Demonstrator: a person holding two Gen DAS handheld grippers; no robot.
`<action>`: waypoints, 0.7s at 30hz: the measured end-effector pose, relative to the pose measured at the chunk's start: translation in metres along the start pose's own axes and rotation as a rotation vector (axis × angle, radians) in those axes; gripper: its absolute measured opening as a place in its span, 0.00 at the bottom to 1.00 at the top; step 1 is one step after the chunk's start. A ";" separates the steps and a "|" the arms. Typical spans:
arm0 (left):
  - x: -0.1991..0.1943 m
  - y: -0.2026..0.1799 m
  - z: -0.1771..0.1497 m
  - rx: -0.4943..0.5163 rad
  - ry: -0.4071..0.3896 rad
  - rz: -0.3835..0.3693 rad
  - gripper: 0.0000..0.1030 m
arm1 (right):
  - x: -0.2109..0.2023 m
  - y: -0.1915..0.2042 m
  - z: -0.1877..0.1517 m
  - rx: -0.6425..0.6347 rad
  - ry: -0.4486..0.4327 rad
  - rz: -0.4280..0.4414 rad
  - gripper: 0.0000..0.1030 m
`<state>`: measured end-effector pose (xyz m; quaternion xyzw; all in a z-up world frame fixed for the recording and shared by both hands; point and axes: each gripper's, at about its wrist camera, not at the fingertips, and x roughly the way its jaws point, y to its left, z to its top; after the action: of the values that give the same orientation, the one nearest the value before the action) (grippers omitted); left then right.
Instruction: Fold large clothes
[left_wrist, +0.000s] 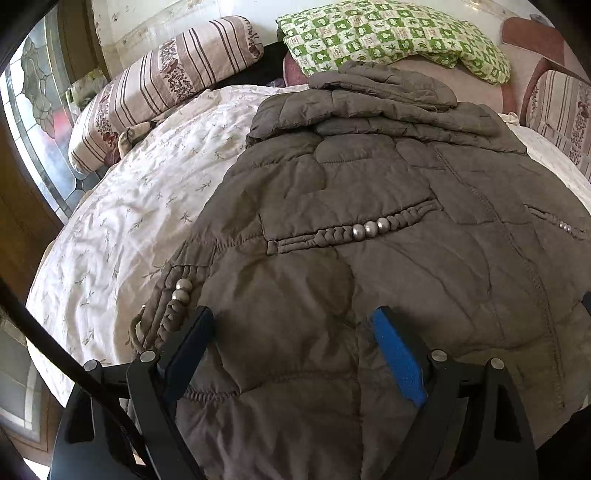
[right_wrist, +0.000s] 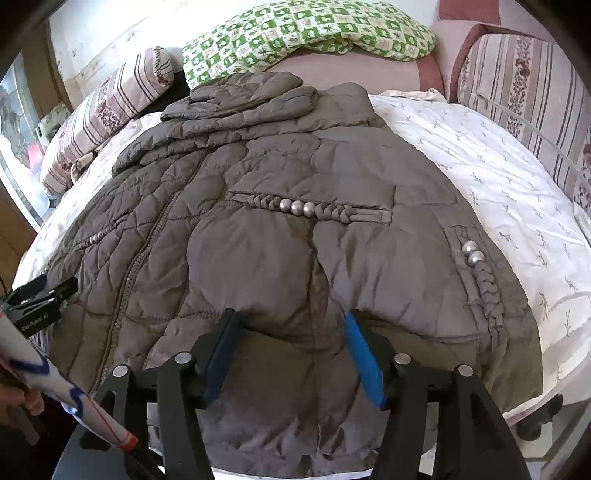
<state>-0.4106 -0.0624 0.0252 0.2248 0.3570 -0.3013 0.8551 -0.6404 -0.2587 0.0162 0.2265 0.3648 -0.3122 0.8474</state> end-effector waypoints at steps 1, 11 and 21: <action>0.001 0.000 0.000 0.003 -0.001 0.002 0.87 | 0.000 0.000 -0.001 -0.004 -0.004 -0.002 0.63; 0.004 -0.003 -0.003 0.021 -0.025 0.023 0.90 | -0.001 -0.002 -0.004 -0.021 -0.024 0.003 0.64; -0.002 0.003 -0.003 0.014 -0.040 -0.007 0.91 | -0.006 -0.008 -0.003 -0.010 -0.019 0.037 0.64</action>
<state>-0.4114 -0.0576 0.0256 0.2233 0.3384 -0.3115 0.8594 -0.6504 -0.2598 0.0178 0.2261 0.3541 -0.2966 0.8576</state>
